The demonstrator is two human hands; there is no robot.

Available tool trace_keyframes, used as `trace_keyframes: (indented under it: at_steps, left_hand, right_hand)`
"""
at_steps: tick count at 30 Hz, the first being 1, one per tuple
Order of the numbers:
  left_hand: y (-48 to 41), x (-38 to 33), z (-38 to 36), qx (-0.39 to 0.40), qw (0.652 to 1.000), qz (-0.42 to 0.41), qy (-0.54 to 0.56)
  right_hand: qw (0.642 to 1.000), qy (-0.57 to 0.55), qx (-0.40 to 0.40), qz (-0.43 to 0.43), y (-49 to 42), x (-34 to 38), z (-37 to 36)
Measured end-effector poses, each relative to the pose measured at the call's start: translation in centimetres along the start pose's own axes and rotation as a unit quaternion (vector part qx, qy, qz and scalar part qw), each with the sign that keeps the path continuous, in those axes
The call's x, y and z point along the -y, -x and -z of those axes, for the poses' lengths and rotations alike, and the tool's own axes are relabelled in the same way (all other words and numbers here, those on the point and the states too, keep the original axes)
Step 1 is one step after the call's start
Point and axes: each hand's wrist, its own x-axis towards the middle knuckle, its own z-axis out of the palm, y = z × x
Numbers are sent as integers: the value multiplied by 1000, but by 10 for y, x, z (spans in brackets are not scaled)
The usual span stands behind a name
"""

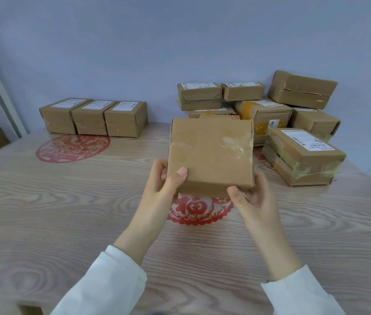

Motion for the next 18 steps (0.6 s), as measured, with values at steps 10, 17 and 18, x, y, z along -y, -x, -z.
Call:
trace_keyframes:
  at_steps: [10, 17, 18]
  left_hand:
    - [2, -2, 2, -16, 999, 5, -38]
    - [2, -3, 7, 26, 998, 8, -62]
    - [2, -3, 7, 21, 998, 3, -67]
  right_hand:
    - [997, -16, 65, -46, 1, 5, 2]
    - [998, 4, 44, -48, 0, -1, 5]
    - [998, 5, 50, -46, 0, -1, 5]
